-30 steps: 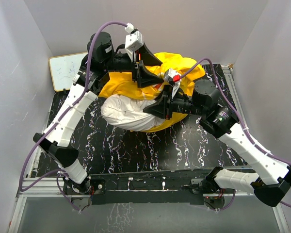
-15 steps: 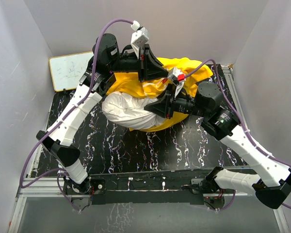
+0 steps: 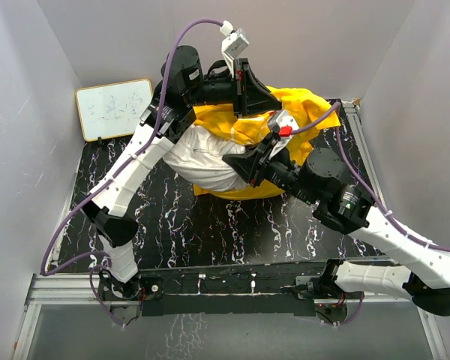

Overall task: Remove the pillowcase from the pillow
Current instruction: Remove the pillow from the pillowcase.

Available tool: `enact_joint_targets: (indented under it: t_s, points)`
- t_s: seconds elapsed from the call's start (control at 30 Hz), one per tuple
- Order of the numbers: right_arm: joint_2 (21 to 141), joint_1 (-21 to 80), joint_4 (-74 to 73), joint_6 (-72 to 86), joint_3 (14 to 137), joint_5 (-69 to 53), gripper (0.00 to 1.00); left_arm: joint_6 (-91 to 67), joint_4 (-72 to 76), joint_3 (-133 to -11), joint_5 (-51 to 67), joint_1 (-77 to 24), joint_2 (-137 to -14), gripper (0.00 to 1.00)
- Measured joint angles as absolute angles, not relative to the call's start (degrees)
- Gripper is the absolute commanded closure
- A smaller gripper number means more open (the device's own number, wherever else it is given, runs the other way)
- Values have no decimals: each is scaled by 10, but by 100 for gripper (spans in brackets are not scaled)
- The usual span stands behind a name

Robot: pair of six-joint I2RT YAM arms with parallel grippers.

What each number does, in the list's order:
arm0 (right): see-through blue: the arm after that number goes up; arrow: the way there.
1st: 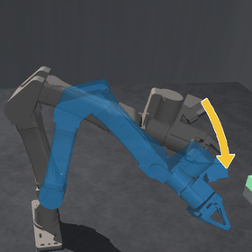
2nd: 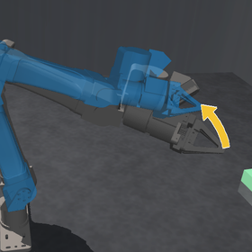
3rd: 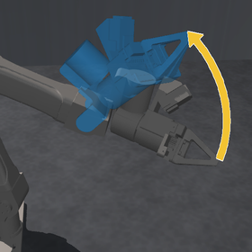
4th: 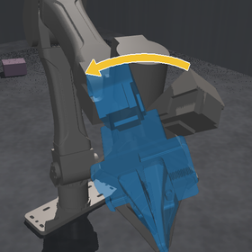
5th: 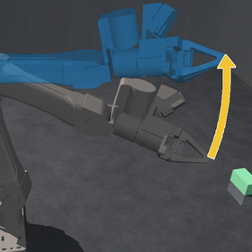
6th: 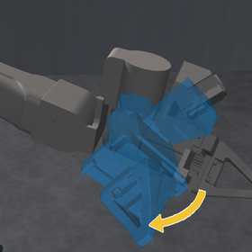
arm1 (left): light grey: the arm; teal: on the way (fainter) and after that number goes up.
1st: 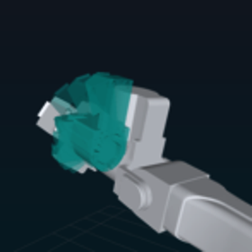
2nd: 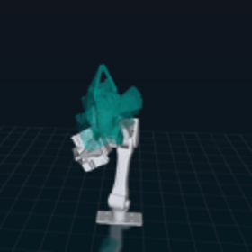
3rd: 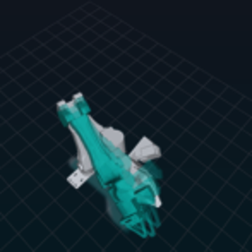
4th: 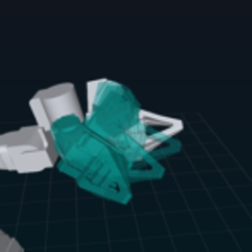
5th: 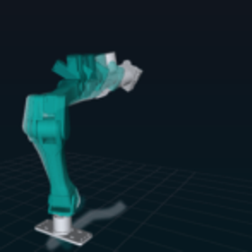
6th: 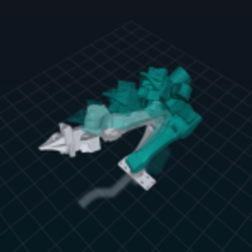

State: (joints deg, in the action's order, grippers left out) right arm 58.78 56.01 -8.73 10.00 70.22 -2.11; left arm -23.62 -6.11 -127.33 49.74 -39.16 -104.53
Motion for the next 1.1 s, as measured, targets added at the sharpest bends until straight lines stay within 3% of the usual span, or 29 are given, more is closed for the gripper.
enact_joint_targets:
  t_s: [0.33,0.6,1.1]
  points:
    - [615,632,-63,88,699,107,92,-206,-52,-1220,324,-404,-1016,100]
    - [618,760,-85,126,630,36,92,-185,29,-1167,153,-410,-1037,100]
    - [491,780,-209,135,611,105,92,-123,90,-1052,77,-363,-1061,100]
